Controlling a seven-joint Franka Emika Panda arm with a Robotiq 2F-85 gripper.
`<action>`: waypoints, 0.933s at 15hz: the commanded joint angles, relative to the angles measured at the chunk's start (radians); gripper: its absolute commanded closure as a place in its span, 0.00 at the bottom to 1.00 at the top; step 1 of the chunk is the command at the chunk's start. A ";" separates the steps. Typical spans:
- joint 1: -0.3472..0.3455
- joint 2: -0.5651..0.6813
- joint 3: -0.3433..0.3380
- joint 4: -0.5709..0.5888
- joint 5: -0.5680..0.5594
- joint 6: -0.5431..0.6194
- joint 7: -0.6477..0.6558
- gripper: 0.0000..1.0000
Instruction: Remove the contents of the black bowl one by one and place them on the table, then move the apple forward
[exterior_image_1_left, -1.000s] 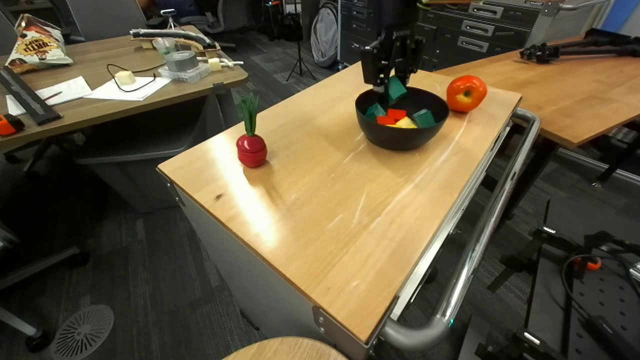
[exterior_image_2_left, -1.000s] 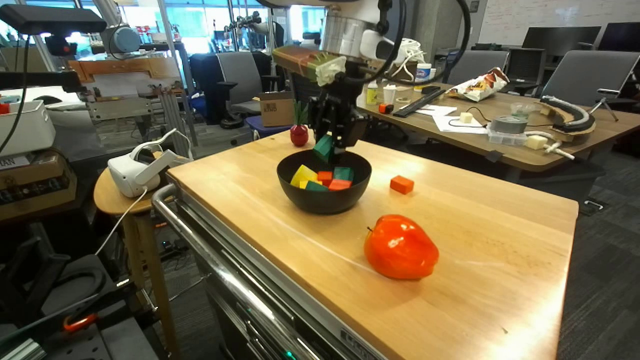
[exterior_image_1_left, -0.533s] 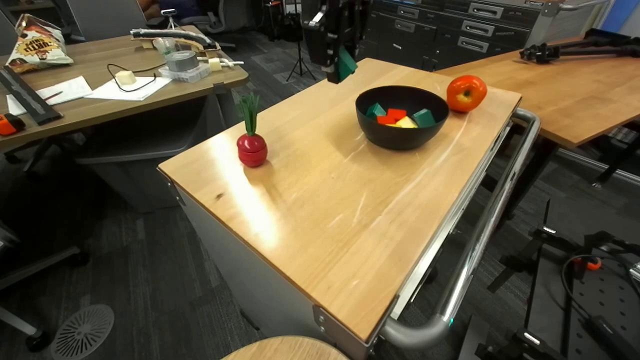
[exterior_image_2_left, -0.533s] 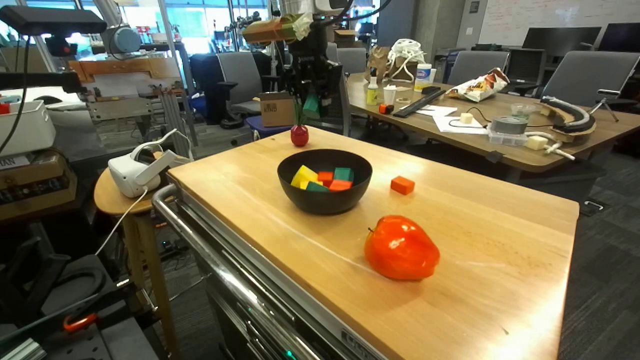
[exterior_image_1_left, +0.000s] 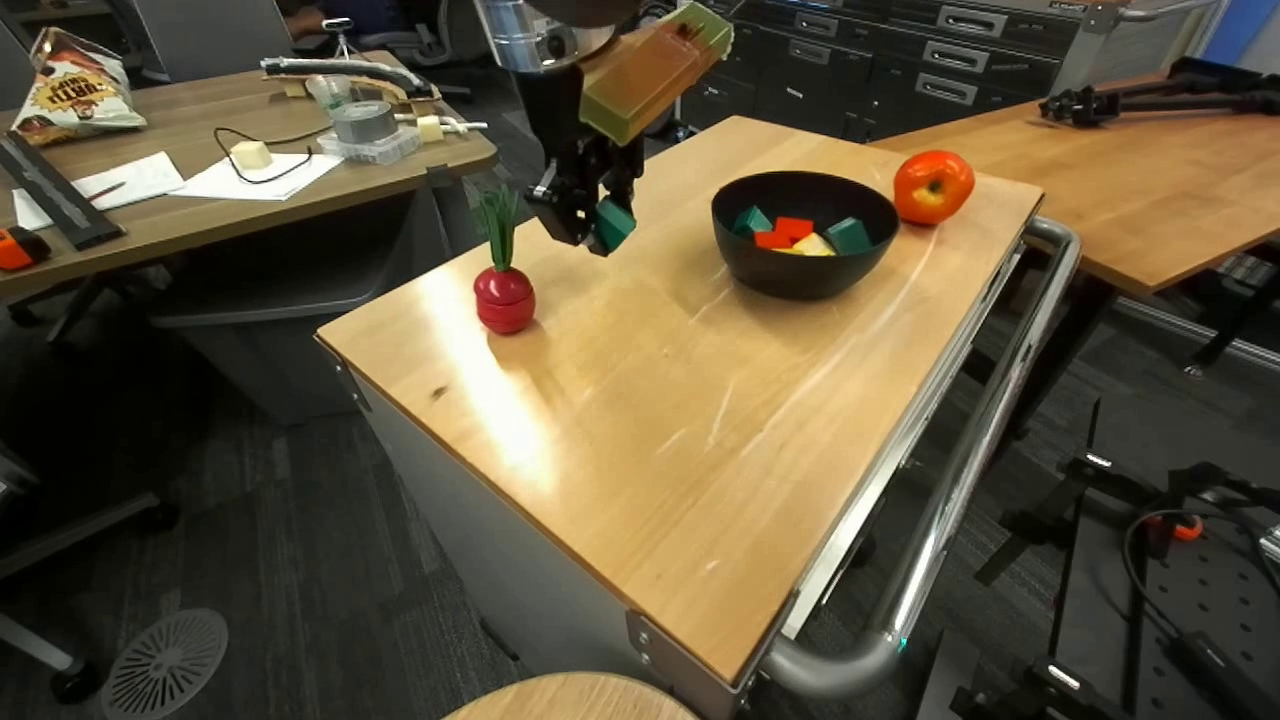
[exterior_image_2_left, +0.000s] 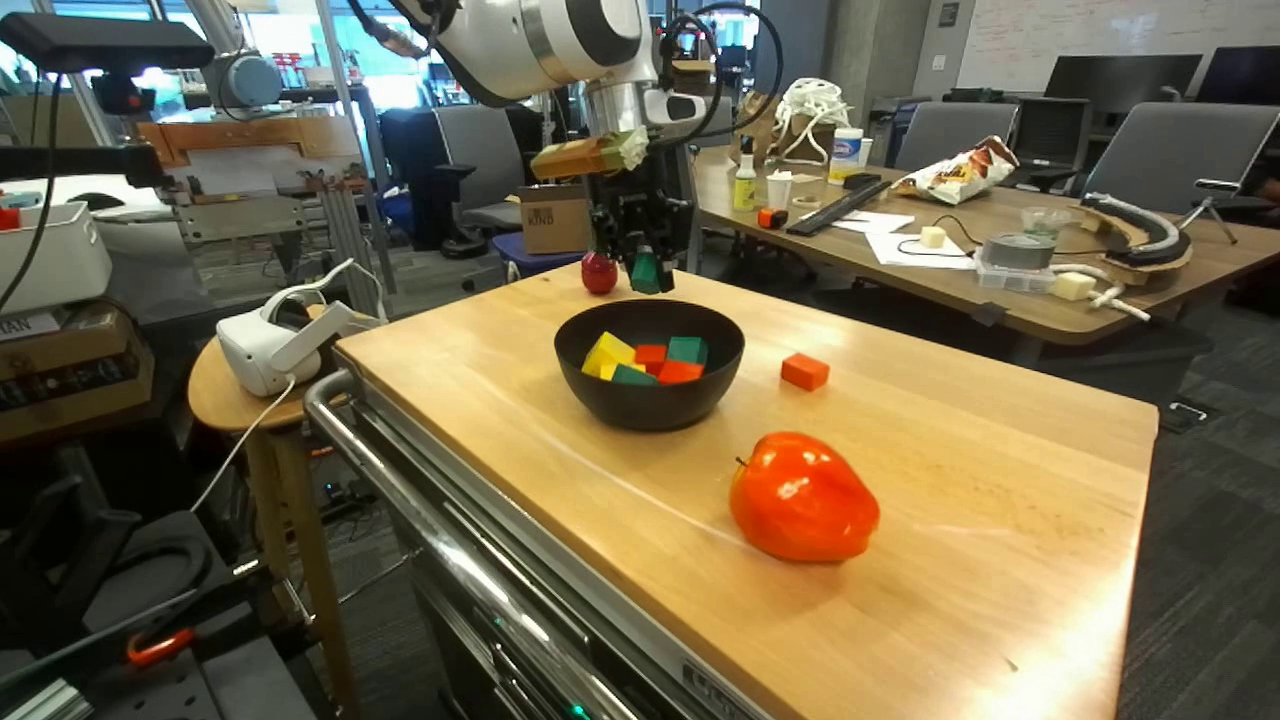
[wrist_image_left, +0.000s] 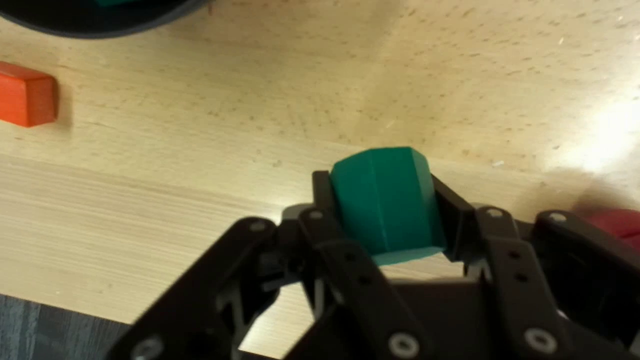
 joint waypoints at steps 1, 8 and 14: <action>0.007 0.117 -0.022 0.191 0.031 -0.094 -0.030 0.81; -0.031 0.189 -0.035 0.317 0.104 -0.195 -0.048 0.81; -0.046 0.193 -0.061 0.300 0.123 -0.096 -0.002 0.69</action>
